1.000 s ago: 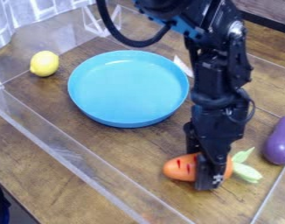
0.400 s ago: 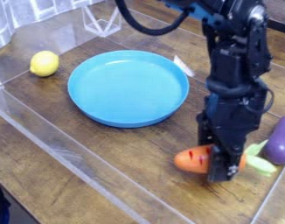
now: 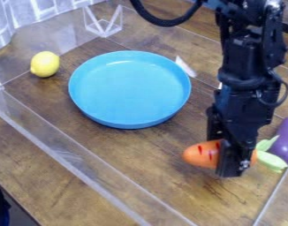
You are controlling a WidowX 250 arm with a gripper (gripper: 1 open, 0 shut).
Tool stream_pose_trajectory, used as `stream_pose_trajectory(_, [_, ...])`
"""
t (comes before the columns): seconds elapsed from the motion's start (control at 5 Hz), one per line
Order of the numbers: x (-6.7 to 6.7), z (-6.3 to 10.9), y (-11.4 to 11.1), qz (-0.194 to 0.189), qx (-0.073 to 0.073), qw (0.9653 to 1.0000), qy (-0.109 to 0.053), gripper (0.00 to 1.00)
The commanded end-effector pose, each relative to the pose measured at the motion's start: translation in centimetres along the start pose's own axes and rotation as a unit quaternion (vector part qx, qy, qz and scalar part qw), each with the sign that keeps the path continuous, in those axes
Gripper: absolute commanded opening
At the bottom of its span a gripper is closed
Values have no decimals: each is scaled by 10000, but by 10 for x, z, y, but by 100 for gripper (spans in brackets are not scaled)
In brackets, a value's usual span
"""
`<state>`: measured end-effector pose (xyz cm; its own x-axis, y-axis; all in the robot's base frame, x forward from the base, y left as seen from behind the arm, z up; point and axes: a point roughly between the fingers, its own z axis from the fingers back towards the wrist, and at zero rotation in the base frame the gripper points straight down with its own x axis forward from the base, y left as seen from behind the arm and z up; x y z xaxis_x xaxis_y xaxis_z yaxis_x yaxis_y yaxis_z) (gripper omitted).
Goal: Move the carrot to the right side
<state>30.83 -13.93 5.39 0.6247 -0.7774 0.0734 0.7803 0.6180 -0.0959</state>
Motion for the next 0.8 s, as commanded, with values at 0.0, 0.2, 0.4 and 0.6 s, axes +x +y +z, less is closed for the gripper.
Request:
stream_pose_trajectory(0.0, [12,16,-1,-146,151,9995,-237,0])
stream_pose_trajectory(0.2, [7,14,-2,-60,120,9997,-216,0])
stream_pose_trajectory(0.4, [1,11,-4,28,88,9998,-194,0])
stream_pose_trajectory(0.6, [-5,8,-5,134,45,9997,-175,0])
